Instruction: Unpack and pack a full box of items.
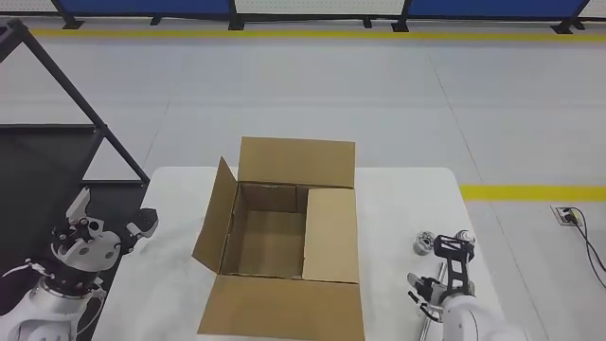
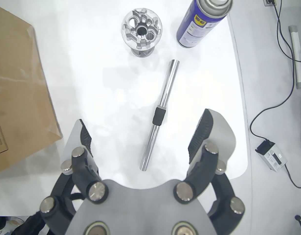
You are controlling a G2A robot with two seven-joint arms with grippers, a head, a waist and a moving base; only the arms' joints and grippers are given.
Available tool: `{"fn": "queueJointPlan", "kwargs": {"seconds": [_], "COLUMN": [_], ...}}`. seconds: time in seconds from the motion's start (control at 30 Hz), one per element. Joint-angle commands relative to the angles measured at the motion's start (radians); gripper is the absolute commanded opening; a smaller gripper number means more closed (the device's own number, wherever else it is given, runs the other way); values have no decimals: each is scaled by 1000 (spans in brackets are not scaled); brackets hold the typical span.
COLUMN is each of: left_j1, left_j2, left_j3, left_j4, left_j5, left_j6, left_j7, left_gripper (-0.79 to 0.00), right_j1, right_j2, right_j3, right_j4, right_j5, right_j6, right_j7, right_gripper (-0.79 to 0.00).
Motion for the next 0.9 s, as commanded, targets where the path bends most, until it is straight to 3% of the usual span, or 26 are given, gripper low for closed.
{"fn": "queueJointPlan", "kwargs": {"seconds": [0.0,0.1,0.13,0.17,0.23,0.27,0.3,0.33,0.87], "left_j1": [0,0,0,0,0,0,0,0,0], "left_j2": [0,0,0,0,0,0,0,0,0], "left_j3": [0,0,0,0,0,0,0,0,0], "left_j4": [0,0,0,0,0,0,0,0,0], "left_j5": [0,0,0,0,0,0,0,0,0], "left_j6": [0,0,0,0,0,0,0,0,0], "left_j7": [0,0,0,0,0,0,0,0,0], "left_gripper": [0,0,0,0,0,0,0,0,0], "right_j1": [33,78,90,99,109,113,117,121,128], "right_j2": [-1,-1,-2,-2,-3,-2,-3,-3,-6], "right_j3": [12,24,30,33,35,38,39,42,48], "right_j4": [49,116,134,153,178,191,202,214,284], "right_j5": [14,39,43,50,55,52,50,54,87], "right_j6": [-7,-41,-41,-43,-53,-56,-58,-64,-113], "right_j7": [42,87,91,95,105,115,118,124,93], "right_gripper": [0,0,-182,-299,-283,-311,-406,-425,-446]}}
